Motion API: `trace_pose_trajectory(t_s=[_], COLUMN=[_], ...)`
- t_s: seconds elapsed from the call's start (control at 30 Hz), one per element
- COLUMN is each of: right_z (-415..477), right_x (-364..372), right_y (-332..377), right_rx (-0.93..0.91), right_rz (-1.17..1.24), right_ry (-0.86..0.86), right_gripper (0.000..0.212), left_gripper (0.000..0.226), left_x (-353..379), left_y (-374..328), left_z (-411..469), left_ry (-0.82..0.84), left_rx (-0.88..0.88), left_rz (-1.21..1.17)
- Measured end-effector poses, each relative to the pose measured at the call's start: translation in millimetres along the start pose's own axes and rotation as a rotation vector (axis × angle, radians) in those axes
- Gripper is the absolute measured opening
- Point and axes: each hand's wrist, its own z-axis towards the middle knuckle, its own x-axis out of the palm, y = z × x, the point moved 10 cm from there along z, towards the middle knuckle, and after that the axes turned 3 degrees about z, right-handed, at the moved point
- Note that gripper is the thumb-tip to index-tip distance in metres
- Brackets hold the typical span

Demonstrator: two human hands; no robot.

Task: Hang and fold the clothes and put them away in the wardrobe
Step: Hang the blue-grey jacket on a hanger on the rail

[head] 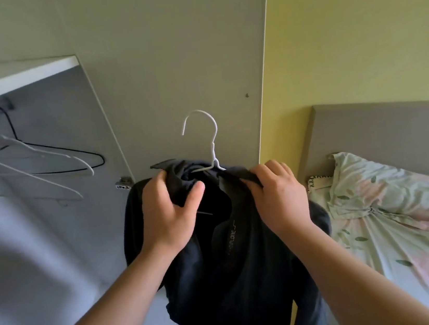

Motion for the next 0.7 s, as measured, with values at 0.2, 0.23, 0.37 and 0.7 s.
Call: trace_pose_trajectory(t_s=[0.2, 0.23, 0.37, 0.7], right_z=[-9, -9, -9, -10], right_x=[-8, -8, -2, -4], right_y=[5, 9, 20, 5], right_rx=[-0.146, -0.17, -0.213, -0.173], right_rz=[-0.001, -0.001, -0.007, -0.008], right_ry=[-0.039, -0.036, -0.003, -0.003], right_gripper=[0.014, 0.013, 0.014, 0.014], left_gripper=[0.055, 0.055, 0.054, 0.019], left_x=[-27, -24, 10, -9], left_y=[60, 70, 80, 149], left_z=[46, 55, 64, 64], left_ry=[0.02, 0.103, 0.494, 0.103], left_rx=[-0.408, -0.48, -0.526, -0.712], left_rz=[0.063, 0.091, 0.135, -0.04])
